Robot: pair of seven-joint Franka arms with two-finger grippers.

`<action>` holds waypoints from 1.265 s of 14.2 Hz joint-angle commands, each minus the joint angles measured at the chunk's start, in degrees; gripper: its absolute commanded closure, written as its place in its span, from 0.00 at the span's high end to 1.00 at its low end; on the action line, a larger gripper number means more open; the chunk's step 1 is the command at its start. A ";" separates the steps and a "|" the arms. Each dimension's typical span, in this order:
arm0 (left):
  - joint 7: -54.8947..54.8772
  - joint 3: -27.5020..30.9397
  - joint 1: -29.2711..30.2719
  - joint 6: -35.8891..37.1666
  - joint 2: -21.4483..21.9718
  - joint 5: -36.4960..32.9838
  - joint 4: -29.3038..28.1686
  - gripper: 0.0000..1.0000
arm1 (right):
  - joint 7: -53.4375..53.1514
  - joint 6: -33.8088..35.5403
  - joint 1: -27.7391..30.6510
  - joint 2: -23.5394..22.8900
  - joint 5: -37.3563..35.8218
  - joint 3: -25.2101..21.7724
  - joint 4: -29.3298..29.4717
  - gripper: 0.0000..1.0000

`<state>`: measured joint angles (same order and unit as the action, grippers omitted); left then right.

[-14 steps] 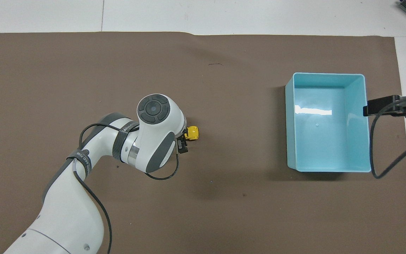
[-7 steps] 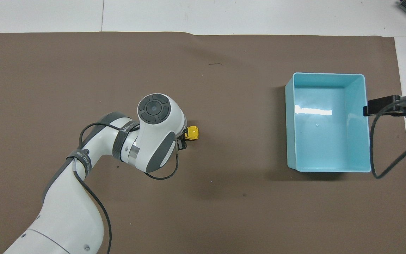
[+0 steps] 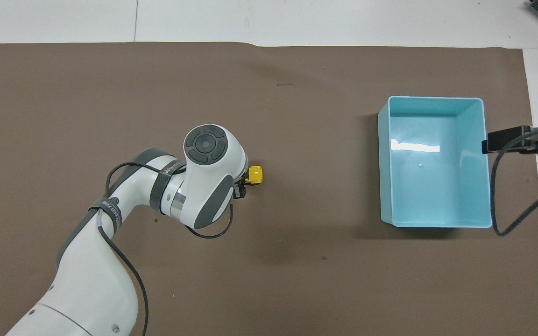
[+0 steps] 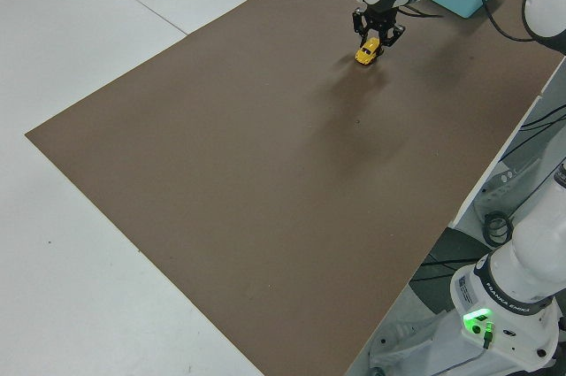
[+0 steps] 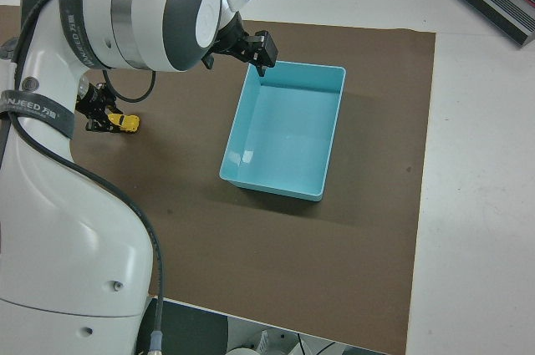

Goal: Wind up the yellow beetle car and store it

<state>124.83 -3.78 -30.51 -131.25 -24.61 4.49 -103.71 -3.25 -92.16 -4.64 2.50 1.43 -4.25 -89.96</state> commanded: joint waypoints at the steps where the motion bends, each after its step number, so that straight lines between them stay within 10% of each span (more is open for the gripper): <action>1: -1.25 0.71 -0.34 -0.06 -0.44 -0.89 -0.17 0.00 | -0.44 -0.21 0.60 0.40 0.94 0.03 -0.56 1.00; 18: -7.93 0.88 10.73 2.84 0.35 -0.89 -2.90 0.00 | -0.44 -0.21 0.60 0.40 0.86 0.03 -0.56 1.00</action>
<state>119.35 -3.38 -22.21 -126.59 -22.73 4.58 -105.51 -3.25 -92.16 -4.62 2.50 1.43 -4.26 -89.96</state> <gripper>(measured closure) 0.542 0.000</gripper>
